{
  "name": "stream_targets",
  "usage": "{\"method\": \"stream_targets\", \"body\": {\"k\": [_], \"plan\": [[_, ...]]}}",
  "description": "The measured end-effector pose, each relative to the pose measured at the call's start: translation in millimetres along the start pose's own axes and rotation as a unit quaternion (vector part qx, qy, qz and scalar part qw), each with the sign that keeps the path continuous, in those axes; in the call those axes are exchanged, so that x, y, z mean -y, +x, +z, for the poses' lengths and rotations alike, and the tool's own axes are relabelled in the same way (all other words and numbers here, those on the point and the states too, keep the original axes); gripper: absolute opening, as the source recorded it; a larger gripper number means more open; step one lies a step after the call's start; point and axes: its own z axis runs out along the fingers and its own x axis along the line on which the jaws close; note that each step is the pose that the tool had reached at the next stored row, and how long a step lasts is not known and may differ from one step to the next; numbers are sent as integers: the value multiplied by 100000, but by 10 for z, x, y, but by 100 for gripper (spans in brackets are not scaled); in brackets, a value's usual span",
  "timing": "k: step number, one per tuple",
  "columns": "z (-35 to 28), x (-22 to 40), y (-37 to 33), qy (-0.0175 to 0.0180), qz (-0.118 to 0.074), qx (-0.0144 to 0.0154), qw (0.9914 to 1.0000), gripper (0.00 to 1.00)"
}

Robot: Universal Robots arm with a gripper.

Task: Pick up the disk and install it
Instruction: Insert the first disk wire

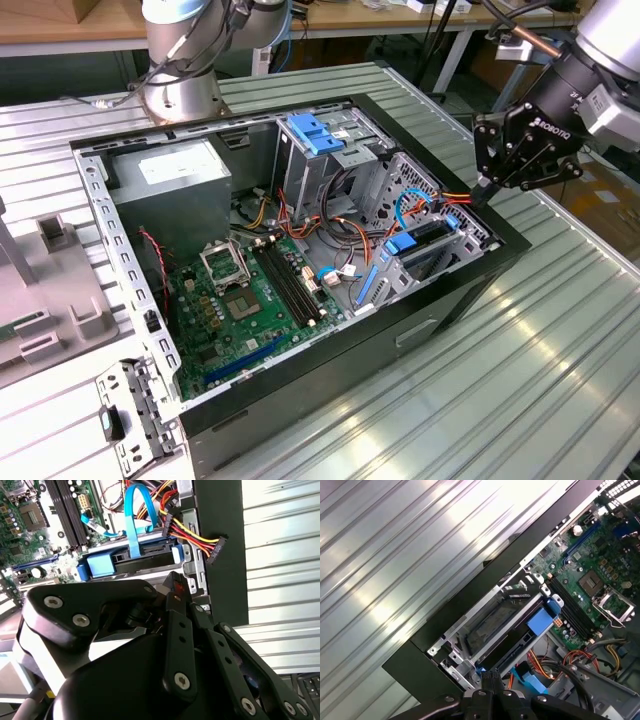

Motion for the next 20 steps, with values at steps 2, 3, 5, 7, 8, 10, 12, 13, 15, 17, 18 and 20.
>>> {"method": "stream_targets", "body": {"k": [2,3,5,7,8,10,12,13,15,17,18,20], "plan": [[-3,29,30,-72,-54,70,100000,11],[-4,44,46,-117,-68,113,100000,11],[-3,73,77,-196,-95,193,100000,11],[6,102,108,-271,-130,276,99999,11],[11,109,117,-299,-141,293,99999,11],[24,129,140,-359,-177,341,99999,11],[32,144,157,-386,-225,364,99998,11],[33,145,157,-386,-220,367,99998,11],[33,145,158,-386,-221,367,99998,11],[35,147,159,8,-281,-41,100000,11],[36,146,159,473,-342,-544,99997,11],[37,146,159,1403,-466,-1525,99977,11]]}}
